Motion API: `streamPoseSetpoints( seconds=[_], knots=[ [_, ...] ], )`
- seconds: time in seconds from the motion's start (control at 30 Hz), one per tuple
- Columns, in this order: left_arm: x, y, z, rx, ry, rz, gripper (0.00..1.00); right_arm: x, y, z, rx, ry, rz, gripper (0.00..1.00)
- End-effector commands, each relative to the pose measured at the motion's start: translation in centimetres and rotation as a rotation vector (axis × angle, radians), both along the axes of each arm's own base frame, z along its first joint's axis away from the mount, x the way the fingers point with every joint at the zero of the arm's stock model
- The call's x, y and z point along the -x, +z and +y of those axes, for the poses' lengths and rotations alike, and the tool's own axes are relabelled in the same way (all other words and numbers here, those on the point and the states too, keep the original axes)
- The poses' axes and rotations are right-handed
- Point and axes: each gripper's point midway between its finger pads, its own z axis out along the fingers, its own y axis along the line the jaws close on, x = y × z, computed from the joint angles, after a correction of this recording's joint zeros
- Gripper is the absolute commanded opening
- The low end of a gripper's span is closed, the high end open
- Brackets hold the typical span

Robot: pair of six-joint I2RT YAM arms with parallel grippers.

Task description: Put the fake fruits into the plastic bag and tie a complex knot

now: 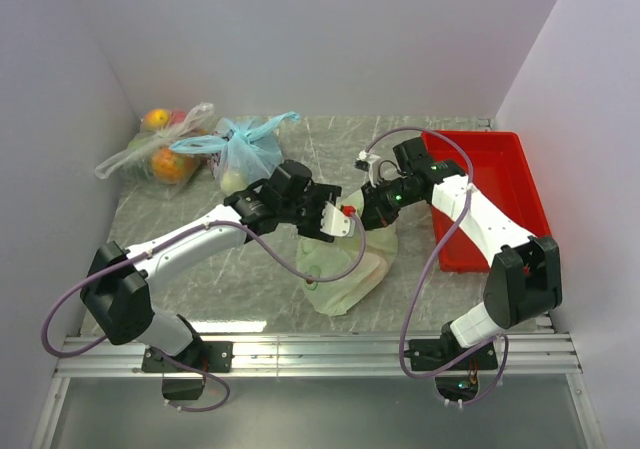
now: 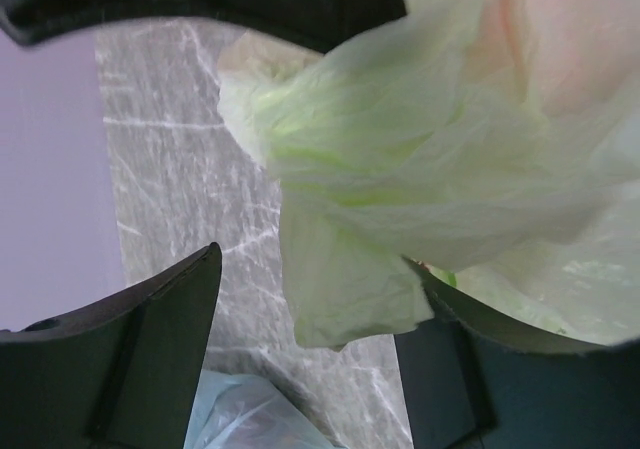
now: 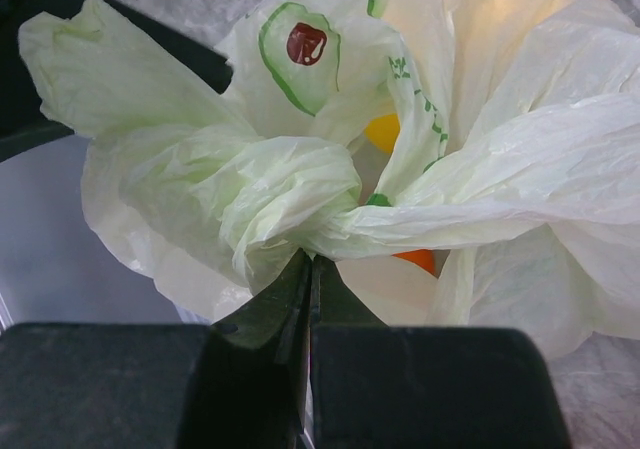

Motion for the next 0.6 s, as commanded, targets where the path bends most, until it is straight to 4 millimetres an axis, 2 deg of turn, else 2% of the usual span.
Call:
streamPoseSetpoints(
  seconds=[0.0,0.13,0.2,0.33,0.37,0.43,0.5,0.57],
  knots=[
    [1.6,2.6,-1.6,0.036,-0.1,-0.013,0.72,-0.7,1.4,0.6,-0.013,0.006,-0.036,0.0],
    [1.7,2.0,-1.8,0.007,-0.109,-0.049,0.7,-0.7,1.4,0.7,-0.01,0.005,-0.035,0.0],
    [1.6,1.6,-1.7,-0.008,-0.099,-0.039,0.6,-0.7,1.4,0.6,-0.009,0.004,-0.039,0.0],
    [0.1,0.4,-0.7,-0.057,0.022,-0.024,0.17,-0.5,1.3,0.3,0.004,0.002,-0.043,0.0],
    [-0.6,-0.4,-0.3,-0.08,0.073,-0.018,0.01,-0.3,1.3,0.1,0.011,0.003,-0.034,0.0],
    [-1.7,-1.9,1.0,-0.131,0.174,-0.004,0.0,-0.2,1.5,-0.4,0.018,0.004,-0.041,0.0],
    [-1.9,-3.3,2.0,-0.155,0.219,0.012,0.0,-0.3,1.9,-1.0,0.017,0.002,-0.065,0.0],
    [-2.3,-3.6,3.2,-0.145,0.264,0.015,0.0,-1.0,2.5,-2.0,0.015,-0.03,-0.091,0.0]
  ],
)
